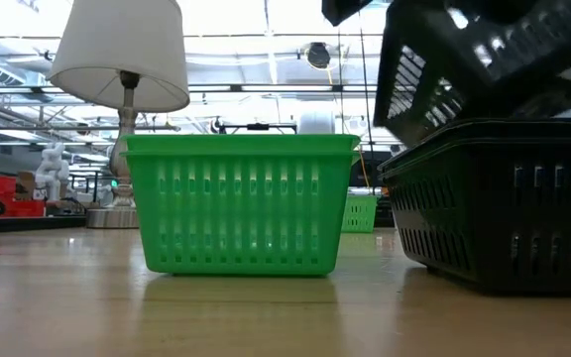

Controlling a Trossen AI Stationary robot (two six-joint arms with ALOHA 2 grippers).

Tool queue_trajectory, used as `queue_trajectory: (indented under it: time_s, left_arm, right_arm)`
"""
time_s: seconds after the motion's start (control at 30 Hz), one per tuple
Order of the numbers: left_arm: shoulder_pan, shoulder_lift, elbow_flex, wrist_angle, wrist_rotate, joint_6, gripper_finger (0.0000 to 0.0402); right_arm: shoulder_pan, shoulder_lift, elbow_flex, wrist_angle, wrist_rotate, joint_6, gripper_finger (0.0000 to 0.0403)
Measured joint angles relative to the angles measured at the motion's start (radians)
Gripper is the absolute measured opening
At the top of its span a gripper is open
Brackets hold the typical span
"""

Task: Stack baskets by color
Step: Stack the left black bin on top of the right stacked black bins

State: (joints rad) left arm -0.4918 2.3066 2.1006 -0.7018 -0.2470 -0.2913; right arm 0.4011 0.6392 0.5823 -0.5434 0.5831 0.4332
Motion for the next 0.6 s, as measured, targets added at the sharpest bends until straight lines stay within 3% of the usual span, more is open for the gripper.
queue_trajectory:
  time_s: [0.4, 0.6]
  left_arm:
    - [0.001, 0.035, 0.001, 0.017, 0.008, -0.024, 0.0006]
    - [0.012, 0.034, 0.0, -0.001, 0.003, -0.032, 0.004]
  right_arm:
    - [0.0, 0.0, 0.0, 0.005, -0.003, 0.009, 0.0086]
    - [0.0, 0.0, 0.0, 0.01, -0.006, 0.012, 0.0086]
